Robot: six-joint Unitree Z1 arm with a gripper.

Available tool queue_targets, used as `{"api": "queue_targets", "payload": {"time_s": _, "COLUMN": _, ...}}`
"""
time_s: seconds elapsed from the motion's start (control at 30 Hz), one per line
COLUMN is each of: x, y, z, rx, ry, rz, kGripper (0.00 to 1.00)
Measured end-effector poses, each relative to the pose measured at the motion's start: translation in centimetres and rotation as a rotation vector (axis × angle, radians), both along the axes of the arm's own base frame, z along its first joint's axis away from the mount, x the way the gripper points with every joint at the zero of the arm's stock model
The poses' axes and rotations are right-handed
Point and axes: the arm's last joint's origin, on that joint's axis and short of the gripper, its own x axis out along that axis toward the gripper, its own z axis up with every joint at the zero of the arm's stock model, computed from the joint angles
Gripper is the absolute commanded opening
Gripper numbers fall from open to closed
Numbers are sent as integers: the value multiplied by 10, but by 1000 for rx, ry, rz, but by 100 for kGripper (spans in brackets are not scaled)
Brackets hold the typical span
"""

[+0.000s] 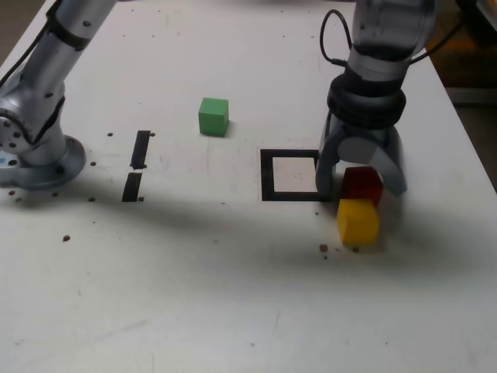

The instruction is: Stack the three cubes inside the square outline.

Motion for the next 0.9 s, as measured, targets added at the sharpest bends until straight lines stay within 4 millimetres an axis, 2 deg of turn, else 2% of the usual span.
{"api": "queue_targets", "payload": {"time_s": 0.13, "x": 2, "y": 3, "z": 1, "rx": 36, "ry": -12, "rz": 4, "kGripper": 22}}
{"api": "queue_targets", "payload": {"time_s": 0.23, "x": 3, "y": 4, "z": 1, "rx": 57, "ry": -24, "rz": 0, "kGripper": 9}}
{"api": "queue_targets", "payload": {"time_s": 0.4, "x": -2, "y": 5, "z": 4, "rx": 71, "ry": -17, "rz": -5, "kGripper": 6}}
{"api": "queue_targets", "payload": {"time_s": 0.5, "x": -13, "y": 7, "z": 18, "rx": 84, "ry": -17, "rz": -6, "kGripper": 6}}
{"api": "queue_targets", "payload": {"time_s": 0.77, "x": -65, "y": 17, "z": 73, "rx": 139, "ry": -46, "rz": -1, "kGripper": 7}}
{"api": "queue_targets", "payload": {"time_s": 0.9, "x": -83, "y": 24, "z": 81, "rx": 142, "ry": -51, "rz": 18, "kGripper": 7}}
